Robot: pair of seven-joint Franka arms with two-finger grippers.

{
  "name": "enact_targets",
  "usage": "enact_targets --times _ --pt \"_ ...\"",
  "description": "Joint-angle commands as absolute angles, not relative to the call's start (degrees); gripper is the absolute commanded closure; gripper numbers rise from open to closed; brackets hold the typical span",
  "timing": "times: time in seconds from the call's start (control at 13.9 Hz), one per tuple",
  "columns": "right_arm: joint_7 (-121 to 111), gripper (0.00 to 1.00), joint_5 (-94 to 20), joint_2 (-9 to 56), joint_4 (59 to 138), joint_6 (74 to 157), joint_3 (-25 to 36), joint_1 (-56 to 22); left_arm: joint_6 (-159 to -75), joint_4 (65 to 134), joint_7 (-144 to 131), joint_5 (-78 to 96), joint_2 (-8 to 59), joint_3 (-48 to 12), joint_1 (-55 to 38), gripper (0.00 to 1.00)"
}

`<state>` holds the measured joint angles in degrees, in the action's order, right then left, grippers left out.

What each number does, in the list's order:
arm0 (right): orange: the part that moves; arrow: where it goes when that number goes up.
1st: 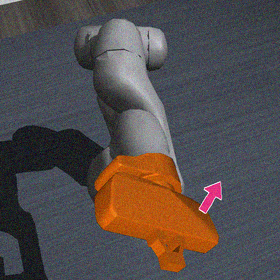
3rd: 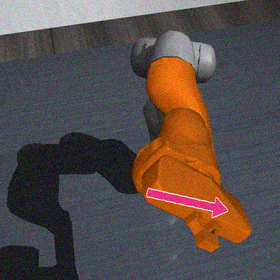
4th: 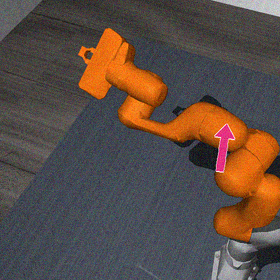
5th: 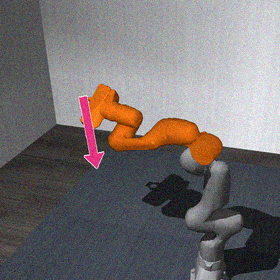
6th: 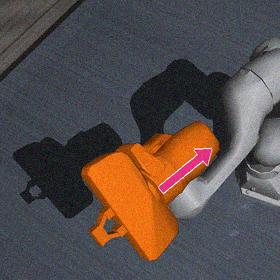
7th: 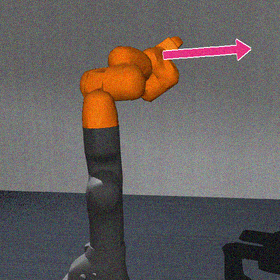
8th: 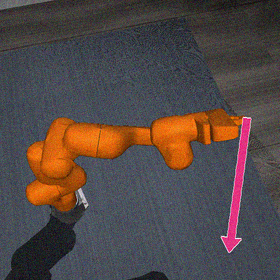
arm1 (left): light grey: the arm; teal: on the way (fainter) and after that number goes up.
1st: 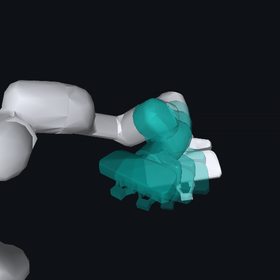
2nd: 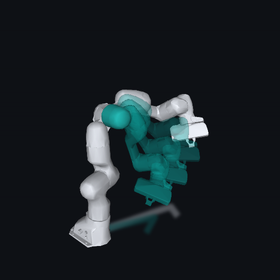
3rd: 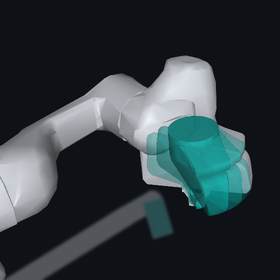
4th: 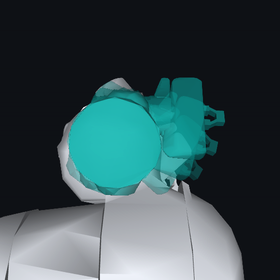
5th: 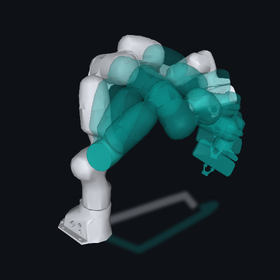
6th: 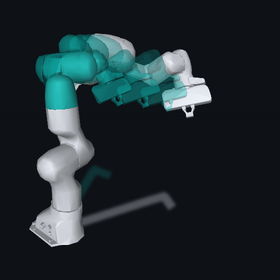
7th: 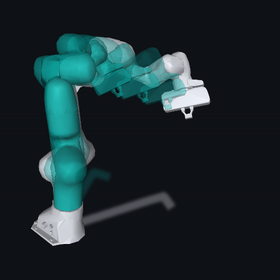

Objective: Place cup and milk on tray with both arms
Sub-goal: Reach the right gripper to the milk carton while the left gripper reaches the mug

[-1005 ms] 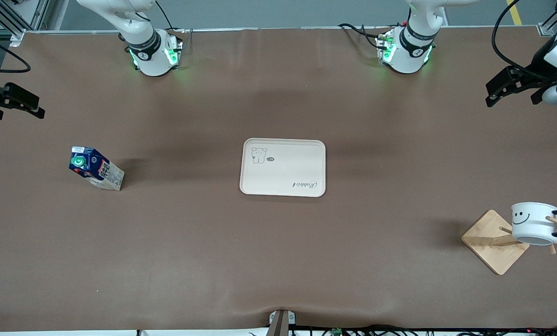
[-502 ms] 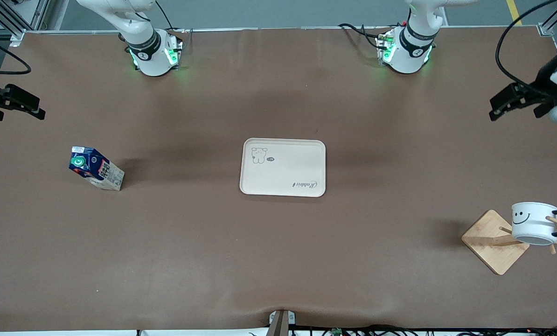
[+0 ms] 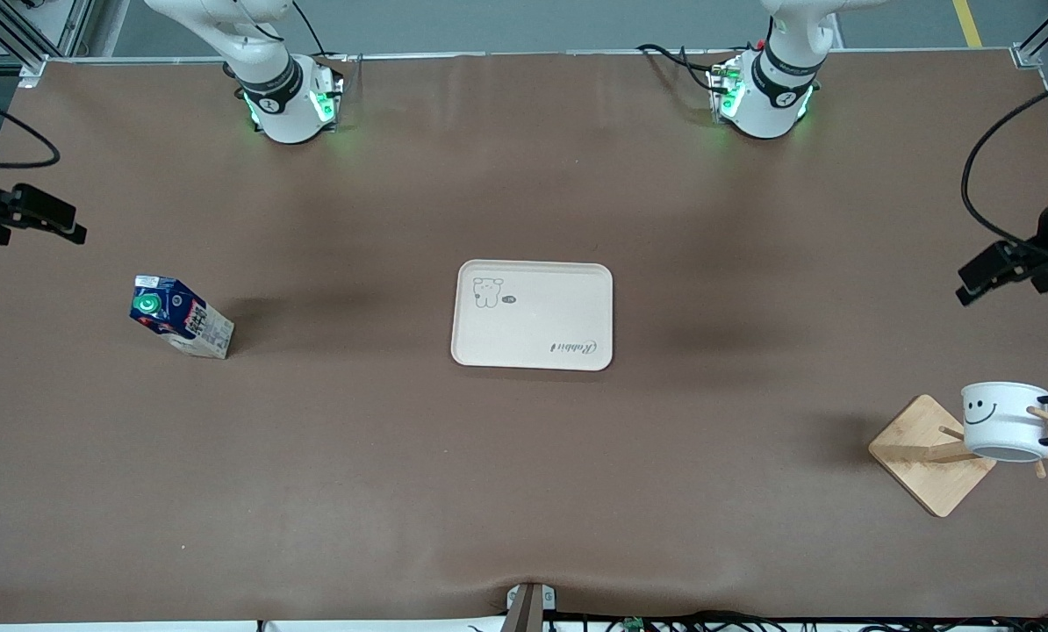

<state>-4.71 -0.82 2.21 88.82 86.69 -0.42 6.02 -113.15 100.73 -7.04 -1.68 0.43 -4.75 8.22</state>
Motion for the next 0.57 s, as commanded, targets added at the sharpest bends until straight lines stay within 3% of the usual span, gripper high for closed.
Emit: enact_targets --times 0.0,0.5 --pt "-5.18 0.00 -0.62 6.05 86.05 86.13 -1.05 7.12 -123.01 108.17 -8.44 -1.50 -1.05 -5.27 10.45 0.00" --pt "-5.45 0.00 0.26 11.33 86.04 88.94 -1.05 6.94 -150.43 125.22 -11.16 -0.70 -1.50 -5.27 13.01 0.00"
